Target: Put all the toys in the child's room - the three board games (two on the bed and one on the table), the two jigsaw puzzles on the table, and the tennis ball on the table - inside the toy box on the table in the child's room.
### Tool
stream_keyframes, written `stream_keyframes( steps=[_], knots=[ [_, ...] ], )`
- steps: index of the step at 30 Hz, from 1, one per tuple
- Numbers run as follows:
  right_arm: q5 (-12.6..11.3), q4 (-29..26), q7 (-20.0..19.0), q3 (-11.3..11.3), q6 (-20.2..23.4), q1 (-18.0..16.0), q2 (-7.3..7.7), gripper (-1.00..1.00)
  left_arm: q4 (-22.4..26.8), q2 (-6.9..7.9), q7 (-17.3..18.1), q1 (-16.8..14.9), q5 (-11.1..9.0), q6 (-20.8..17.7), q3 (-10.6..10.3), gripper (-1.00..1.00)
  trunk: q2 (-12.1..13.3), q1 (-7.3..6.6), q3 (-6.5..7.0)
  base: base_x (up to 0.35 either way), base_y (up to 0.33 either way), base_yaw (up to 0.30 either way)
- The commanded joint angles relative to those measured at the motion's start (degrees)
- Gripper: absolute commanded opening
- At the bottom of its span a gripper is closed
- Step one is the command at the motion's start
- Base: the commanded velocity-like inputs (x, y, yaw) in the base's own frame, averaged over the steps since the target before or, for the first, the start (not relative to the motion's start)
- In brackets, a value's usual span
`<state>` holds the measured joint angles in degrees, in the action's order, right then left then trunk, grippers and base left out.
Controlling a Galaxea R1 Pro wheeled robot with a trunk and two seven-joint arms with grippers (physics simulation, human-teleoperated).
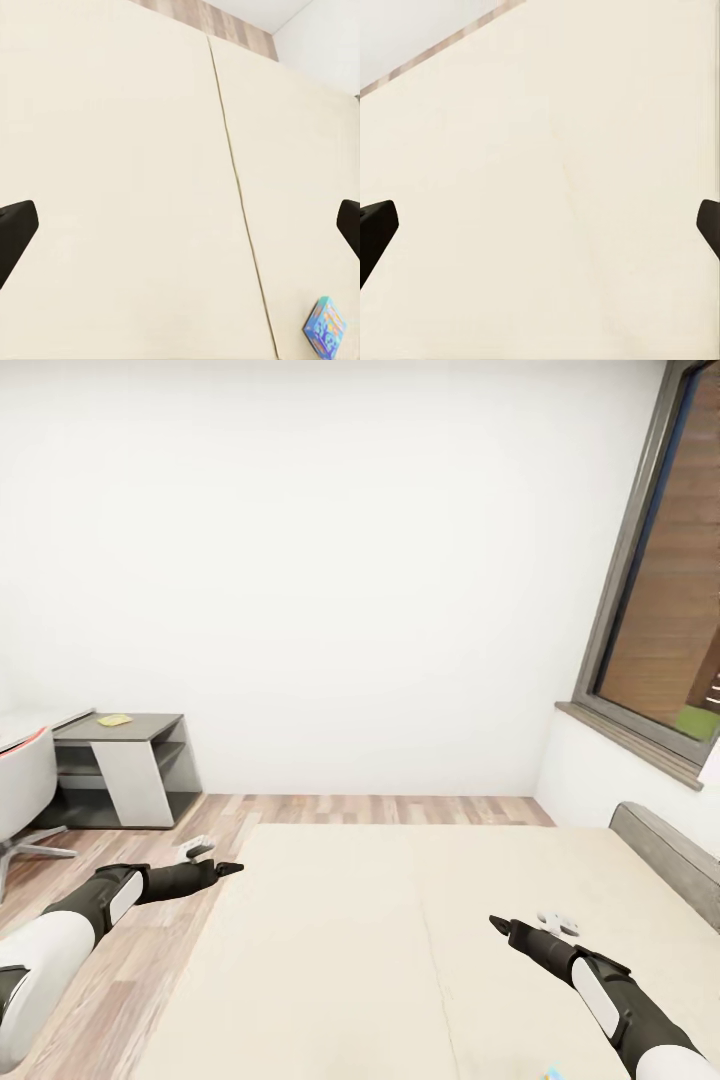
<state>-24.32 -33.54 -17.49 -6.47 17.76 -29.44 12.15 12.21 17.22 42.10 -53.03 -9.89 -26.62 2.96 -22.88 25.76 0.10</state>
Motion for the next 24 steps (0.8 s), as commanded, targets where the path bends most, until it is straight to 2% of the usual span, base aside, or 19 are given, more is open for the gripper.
stream_keyframes(
  steps=[1,24],
  knots=[
    [-0.4,0.0,-0.2,-0.2,0.4,0.0,-0.02,1.0,0.0,-0.01,0.1,0.0,-0.1,-0.6,0.3,1.0,0.0,0.02,-0.03,0.0,-0.131,0.0],
    [-0.4,-0.1,-0.2,-0.2,0.3,0.0,-0.08,1.0,0.0,-0.08,0.1,0.0,-0.2,-0.6,0.2,1.0,0.0,0.02,-0.03,0.0,-0.136,0.0]
  ],
)
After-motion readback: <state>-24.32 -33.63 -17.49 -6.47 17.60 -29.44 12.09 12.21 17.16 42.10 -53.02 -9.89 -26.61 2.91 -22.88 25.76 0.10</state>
